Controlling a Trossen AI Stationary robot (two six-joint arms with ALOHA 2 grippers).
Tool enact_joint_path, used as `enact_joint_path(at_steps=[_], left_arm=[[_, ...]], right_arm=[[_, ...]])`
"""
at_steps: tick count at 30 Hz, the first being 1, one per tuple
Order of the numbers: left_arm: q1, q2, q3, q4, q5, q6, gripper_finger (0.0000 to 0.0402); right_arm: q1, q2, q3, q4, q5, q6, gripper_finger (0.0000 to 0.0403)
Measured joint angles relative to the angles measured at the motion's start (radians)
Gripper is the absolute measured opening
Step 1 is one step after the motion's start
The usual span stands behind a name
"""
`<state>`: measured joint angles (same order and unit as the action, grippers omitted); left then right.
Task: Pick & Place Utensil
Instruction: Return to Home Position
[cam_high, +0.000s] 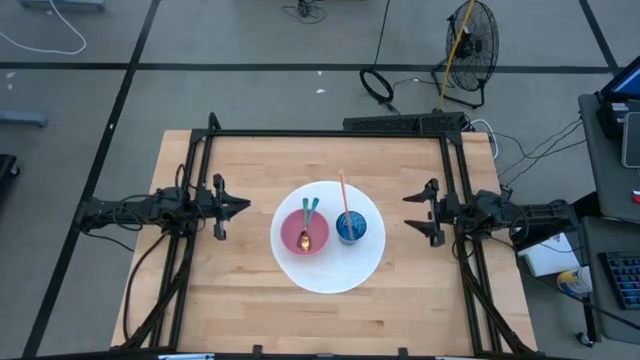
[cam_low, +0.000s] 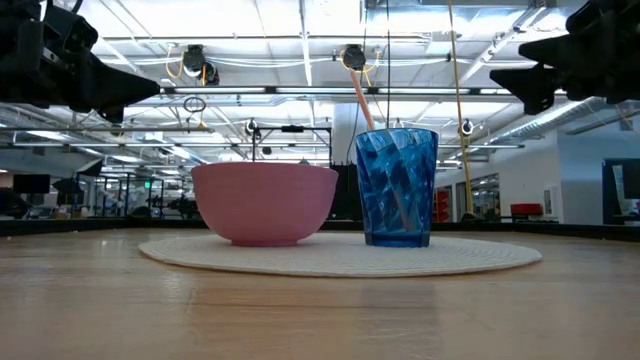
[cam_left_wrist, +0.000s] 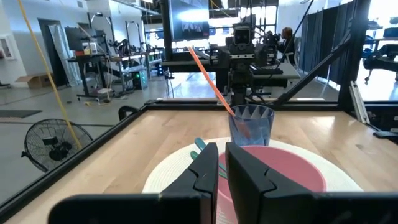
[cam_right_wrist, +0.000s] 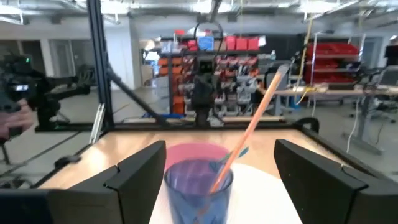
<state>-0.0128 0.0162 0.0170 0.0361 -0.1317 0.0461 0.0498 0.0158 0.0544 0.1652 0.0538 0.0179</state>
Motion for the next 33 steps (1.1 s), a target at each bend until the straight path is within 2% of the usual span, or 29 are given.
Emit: enact_joint_path(at_steps=[5,11,18,28,33], left_arm=[[0.0,0.0,0.0,-0.005,0.0,-0.001,0.0037],[0.0,0.0,0.001,-0.012,0.001,-0.002,0.0037],[0.0,0.003,0.001,-0.015,0.001,0.02,0.0037],[0.001,0.003,0.001,-0.028,0.075,0.003,0.0037],[0.001,0.003,0.001,-0.028,0.075,-0.007,0.0037]], right_arm=[[0.041,0.0,0.0,-0.03,0.052,0.017,0.0293],[0.074,0.0,0.0,-0.068,0.058,0.023,0.0293],[0.085,0.0,0.0,-0.144,0.151,0.042,0.0293],[0.085,0.0,0.0,-0.181,0.145,0.045,0.0293],[0.085,0.0,0.0,-0.179,0.151,0.018,0.0293]])
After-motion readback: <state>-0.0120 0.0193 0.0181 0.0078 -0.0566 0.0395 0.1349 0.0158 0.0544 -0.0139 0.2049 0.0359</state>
